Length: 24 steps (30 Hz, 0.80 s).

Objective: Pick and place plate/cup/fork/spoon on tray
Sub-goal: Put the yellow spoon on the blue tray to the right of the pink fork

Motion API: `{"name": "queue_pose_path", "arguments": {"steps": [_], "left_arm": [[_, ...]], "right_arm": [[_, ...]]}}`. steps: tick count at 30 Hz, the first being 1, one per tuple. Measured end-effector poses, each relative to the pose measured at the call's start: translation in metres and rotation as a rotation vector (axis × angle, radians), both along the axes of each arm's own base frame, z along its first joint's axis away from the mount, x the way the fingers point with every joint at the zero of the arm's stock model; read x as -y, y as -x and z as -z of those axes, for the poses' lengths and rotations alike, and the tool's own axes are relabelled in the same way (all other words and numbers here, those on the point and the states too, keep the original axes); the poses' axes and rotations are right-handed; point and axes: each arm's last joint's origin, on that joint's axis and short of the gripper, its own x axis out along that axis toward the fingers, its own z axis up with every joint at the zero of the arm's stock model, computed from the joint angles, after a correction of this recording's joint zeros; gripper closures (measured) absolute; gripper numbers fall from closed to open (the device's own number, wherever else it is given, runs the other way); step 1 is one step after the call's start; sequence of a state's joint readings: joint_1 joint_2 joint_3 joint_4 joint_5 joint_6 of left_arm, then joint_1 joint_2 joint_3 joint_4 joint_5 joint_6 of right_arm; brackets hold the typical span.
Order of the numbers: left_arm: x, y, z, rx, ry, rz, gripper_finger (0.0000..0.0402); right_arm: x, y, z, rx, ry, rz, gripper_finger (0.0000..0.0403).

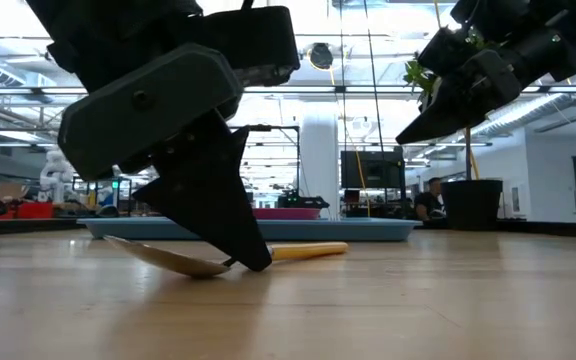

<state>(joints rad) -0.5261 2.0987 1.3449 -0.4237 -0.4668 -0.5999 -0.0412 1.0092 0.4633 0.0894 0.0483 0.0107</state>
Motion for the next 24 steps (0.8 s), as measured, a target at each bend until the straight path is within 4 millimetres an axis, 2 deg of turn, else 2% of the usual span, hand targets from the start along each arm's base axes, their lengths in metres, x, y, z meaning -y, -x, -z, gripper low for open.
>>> {"name": "queue_pose_path", "arguments": {"steps": [7,13,19,24], "left_arm": [[0.0,0.0,0.0,-0.023,-0.015,0.057,0.0328],[-0.002,-0.005,-0.003,-0.024,-0.047,0.112,0.0356],[-0.01,-0.009,-0.004,-0.022,-0.042,0.083,0.0342],[-0.016,-0.012,-0.004,-0.015,-0.017,0.037,0.031]], "right_arm": [[-0.007,-0.001,-0.001,0.015,0.0,-0.033,0.0371],[-0.016,-0.005,-0.006,0.088,-0.042,-0.059,0.0371],[-0.033,-0.017,-0.007,0.166,-0.093,-0.115,0.0371],[-0.05,-0.042,-0.006,0.104,-0.16,-0.135,0.0371]]}}
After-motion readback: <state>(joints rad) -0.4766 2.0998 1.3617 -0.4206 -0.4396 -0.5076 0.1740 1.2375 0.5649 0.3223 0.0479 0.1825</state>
